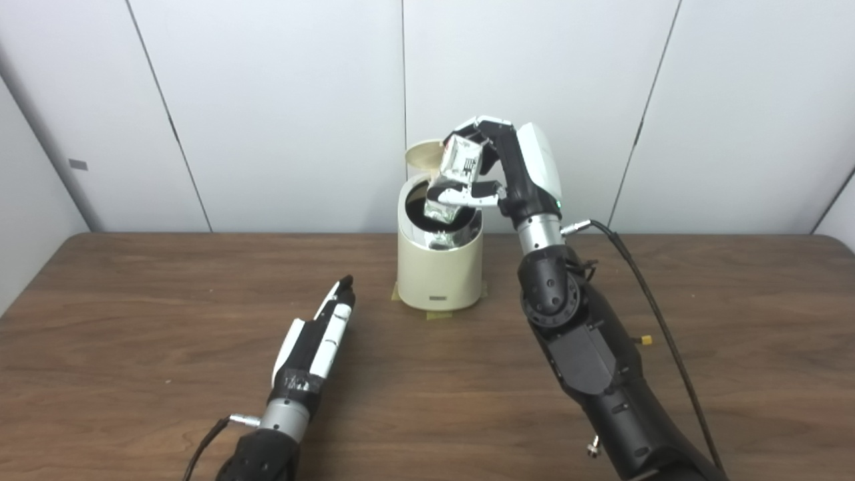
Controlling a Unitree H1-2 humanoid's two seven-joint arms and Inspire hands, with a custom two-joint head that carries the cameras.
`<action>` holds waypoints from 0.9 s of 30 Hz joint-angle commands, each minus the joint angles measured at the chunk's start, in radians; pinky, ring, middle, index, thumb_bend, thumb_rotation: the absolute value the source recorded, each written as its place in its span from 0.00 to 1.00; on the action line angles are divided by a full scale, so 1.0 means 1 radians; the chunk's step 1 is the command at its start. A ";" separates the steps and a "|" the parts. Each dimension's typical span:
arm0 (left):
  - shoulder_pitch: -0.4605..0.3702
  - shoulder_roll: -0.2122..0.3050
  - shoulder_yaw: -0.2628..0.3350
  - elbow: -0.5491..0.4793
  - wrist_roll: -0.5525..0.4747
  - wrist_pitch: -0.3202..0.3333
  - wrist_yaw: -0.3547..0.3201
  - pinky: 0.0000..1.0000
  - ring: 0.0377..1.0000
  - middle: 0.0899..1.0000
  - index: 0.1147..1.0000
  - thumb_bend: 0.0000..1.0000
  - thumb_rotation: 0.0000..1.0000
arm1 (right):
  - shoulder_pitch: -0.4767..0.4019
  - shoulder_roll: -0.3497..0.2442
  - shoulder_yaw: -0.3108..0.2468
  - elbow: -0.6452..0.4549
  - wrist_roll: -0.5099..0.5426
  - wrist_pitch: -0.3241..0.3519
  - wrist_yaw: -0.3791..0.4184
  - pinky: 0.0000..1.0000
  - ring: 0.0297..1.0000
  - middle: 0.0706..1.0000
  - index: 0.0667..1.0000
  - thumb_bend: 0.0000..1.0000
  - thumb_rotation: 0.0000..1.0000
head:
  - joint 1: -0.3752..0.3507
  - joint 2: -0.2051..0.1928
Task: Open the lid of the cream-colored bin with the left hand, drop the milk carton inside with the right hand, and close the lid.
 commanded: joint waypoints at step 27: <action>-0.002 0.001 0.015 -0.078 0.008 0.020 0.014 1.00 1.00 1.00 1.00 0.56 0.98 | -0.076 -0.007 0.053 0.050 -0.070 -0.012 -0.094 0.37 0.38 0.48 0.49 0.51 0.00 | 0.010 0.018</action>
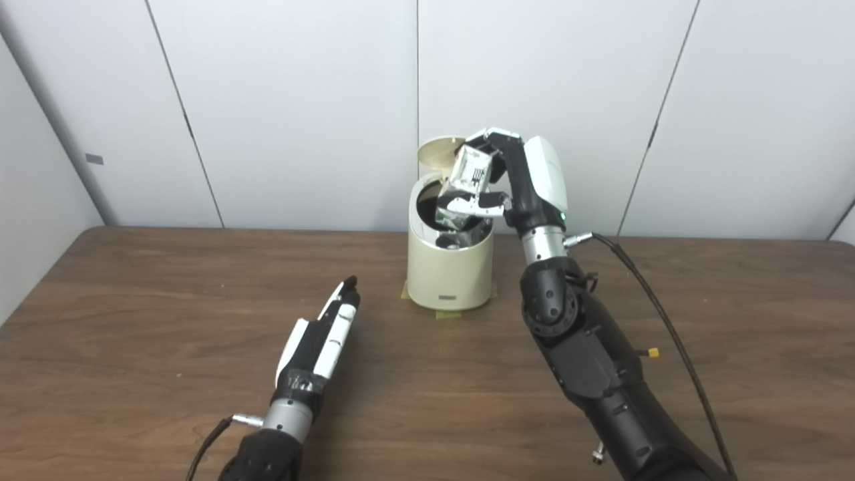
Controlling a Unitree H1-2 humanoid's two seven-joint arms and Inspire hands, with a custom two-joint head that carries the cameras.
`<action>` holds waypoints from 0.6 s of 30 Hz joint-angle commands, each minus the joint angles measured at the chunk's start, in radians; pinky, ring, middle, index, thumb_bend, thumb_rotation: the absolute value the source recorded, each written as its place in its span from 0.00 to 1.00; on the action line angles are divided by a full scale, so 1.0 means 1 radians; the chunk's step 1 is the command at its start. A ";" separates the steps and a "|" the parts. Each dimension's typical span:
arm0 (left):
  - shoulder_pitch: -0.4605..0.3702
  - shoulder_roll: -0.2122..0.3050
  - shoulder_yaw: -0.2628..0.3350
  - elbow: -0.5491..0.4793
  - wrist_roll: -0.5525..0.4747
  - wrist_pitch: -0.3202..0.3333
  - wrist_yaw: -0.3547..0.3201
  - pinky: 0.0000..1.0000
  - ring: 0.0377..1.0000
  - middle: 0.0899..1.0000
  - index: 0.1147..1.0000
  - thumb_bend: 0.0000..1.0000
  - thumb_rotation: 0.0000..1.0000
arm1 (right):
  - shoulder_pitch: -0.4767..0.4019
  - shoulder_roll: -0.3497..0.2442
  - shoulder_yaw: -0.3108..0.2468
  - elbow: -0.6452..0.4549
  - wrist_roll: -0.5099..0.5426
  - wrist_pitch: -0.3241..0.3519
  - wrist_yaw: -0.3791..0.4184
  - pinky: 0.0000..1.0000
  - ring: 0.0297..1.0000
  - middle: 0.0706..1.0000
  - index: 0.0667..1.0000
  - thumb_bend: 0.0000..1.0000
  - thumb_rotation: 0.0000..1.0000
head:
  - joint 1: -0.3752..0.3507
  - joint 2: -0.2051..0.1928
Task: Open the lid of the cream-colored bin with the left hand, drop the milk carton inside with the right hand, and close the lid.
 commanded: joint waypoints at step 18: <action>-0.021 0.020 -0.014 -0.032 0.022 -0.018 0.002 1.00 1.00 1.00 1.00 0.59 0.92 | -0.071 -0.023 0.003 -0.081 -0.023 0.031 0.014 0.68 0.68 0.63 0.59 0.97 0.16 | -0.006 -0.002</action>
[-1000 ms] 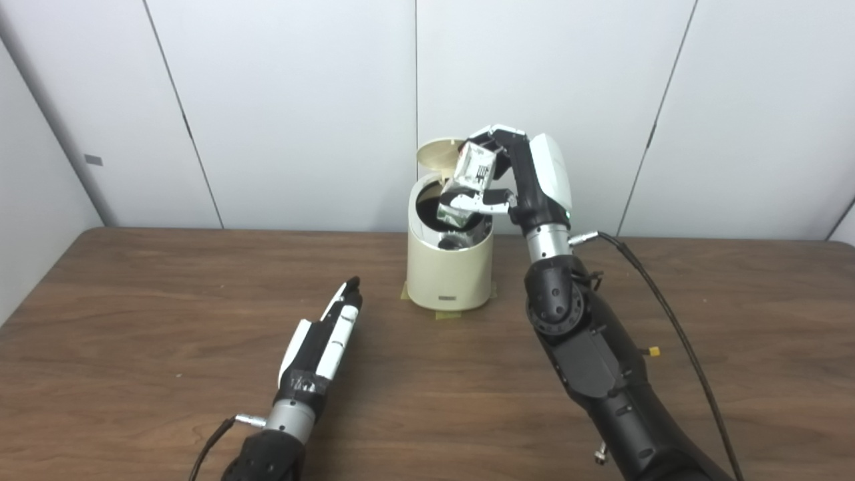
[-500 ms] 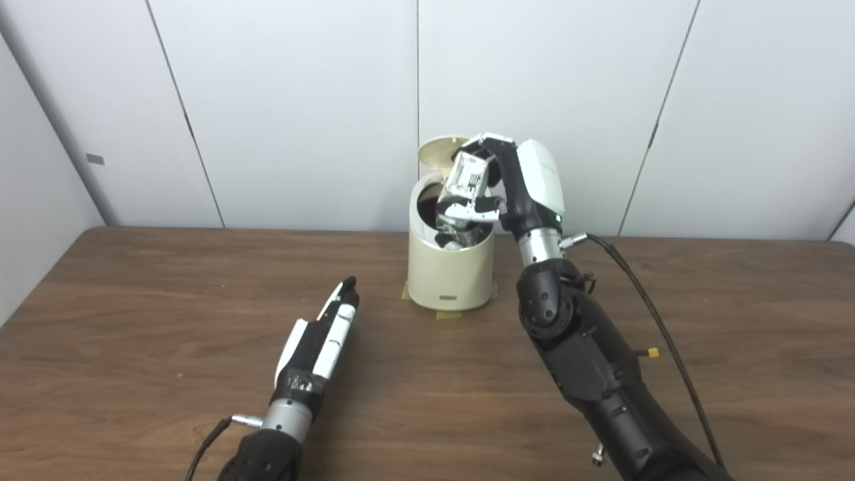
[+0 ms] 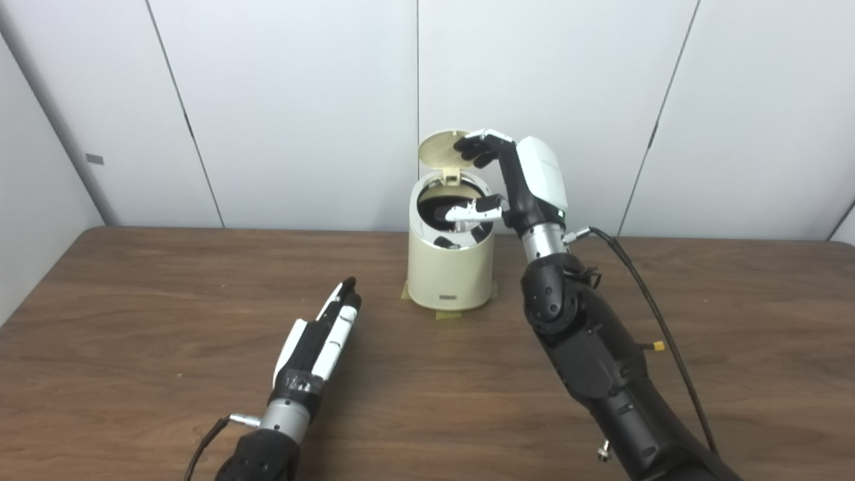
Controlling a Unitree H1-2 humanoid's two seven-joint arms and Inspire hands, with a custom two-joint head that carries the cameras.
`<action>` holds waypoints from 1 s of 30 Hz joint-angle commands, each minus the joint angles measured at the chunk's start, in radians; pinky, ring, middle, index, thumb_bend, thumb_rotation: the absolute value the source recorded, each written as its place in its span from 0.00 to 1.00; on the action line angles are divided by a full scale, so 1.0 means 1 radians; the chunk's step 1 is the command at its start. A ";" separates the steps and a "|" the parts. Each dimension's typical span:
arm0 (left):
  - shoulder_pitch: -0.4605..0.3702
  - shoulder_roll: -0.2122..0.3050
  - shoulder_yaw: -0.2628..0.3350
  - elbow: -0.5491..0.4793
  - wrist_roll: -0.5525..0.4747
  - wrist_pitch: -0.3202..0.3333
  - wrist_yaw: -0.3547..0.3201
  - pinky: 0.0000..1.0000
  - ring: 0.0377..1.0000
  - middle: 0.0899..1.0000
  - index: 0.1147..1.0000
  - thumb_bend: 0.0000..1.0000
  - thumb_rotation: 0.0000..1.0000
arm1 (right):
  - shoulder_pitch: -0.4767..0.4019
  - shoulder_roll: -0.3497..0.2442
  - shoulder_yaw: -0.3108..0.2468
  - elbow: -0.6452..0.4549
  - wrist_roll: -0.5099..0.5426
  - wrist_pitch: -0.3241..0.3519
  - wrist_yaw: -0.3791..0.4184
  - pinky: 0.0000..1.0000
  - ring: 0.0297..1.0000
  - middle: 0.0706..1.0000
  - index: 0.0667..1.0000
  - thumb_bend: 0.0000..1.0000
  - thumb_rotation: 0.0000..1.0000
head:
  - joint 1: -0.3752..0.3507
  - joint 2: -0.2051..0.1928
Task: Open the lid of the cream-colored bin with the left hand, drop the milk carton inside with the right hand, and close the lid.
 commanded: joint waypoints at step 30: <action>-0.170 -0.028 0.082 0.047 -0.089 -0.031 0.024 0.92 0.92 0.93 0.95 0.53 0.92 | 0.315 0.002 -0.257 -0.528 0.363 0.149 0.144 0.46 0.46 0.45 0.43 0.52 0.00 | -0.027 0.000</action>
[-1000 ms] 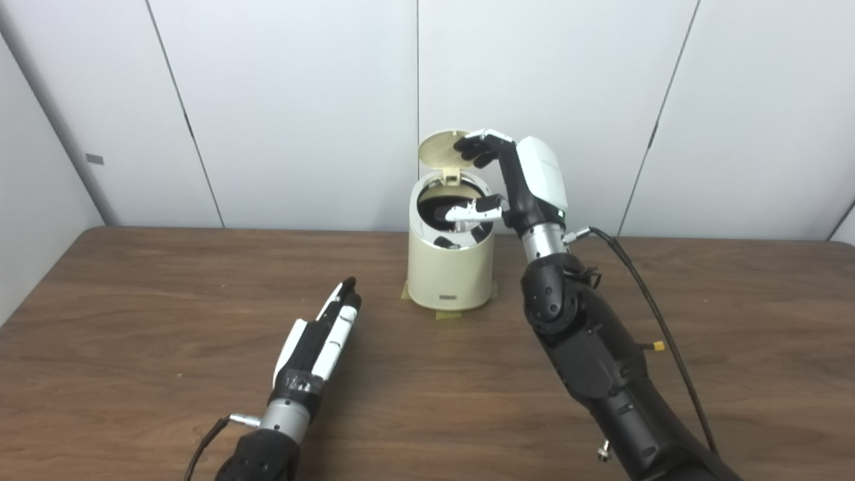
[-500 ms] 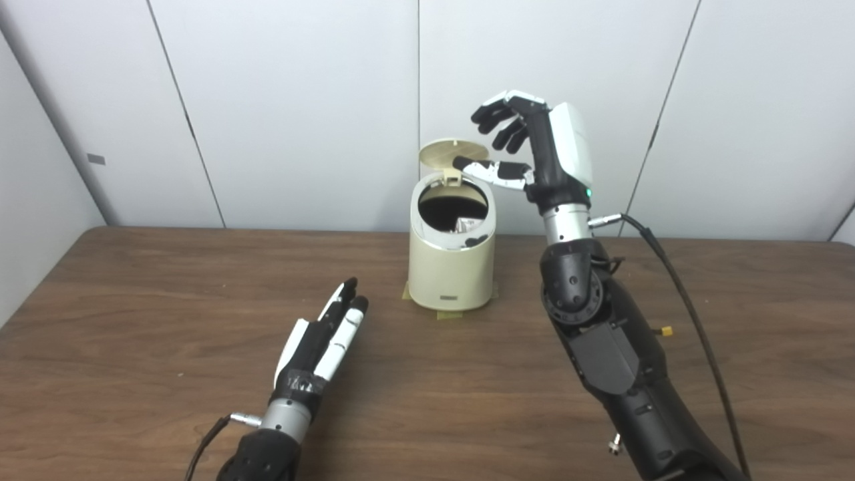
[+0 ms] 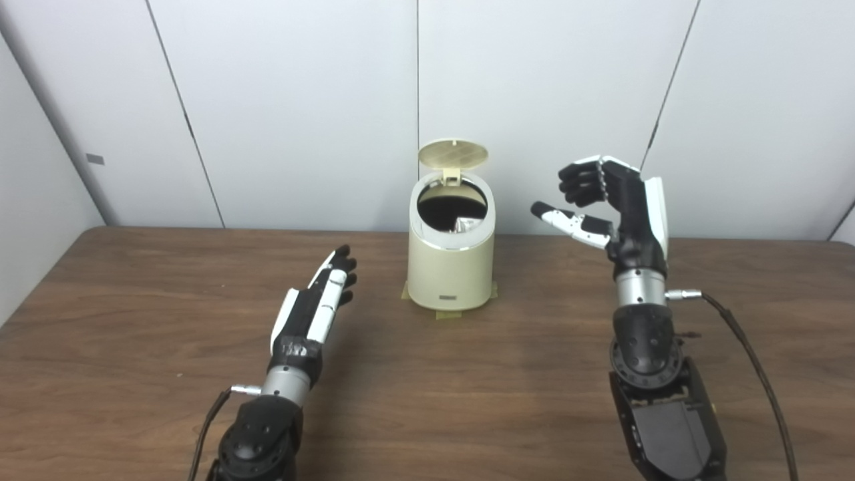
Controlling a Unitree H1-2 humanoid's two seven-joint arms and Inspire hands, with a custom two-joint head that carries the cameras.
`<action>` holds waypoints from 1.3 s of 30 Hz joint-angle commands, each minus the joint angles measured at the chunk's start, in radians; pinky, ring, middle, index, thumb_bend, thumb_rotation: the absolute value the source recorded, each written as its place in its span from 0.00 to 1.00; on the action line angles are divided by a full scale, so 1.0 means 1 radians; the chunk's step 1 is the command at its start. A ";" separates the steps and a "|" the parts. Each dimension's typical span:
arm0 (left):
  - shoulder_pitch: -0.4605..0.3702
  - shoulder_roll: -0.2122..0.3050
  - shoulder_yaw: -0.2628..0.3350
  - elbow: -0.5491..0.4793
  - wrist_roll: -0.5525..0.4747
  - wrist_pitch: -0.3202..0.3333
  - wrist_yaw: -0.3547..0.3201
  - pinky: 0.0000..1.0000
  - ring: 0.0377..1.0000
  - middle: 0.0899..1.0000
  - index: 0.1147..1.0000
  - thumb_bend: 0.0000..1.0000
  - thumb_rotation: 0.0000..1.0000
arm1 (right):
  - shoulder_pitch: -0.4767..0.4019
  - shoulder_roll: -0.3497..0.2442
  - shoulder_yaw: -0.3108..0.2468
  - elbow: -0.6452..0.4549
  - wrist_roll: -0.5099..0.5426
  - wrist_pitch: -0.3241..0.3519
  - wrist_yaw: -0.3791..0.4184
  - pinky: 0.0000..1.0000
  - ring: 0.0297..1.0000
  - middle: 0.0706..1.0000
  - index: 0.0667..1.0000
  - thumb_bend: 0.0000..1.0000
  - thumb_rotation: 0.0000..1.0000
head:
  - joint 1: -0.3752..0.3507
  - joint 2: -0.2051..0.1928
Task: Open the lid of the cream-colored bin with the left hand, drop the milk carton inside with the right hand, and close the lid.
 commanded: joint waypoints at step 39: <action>-0.533 0.109 -0.036 0.279 -0.044 -0.048 -0.083 0.93 0.94 0.93 0.94 0.56 0.96 | 0.369 0.075 -0.072 -0.252 0.496 0.148 0.256 0.82 0.88 0.90 0.90 0.57 0.97 | 0.012 -0.041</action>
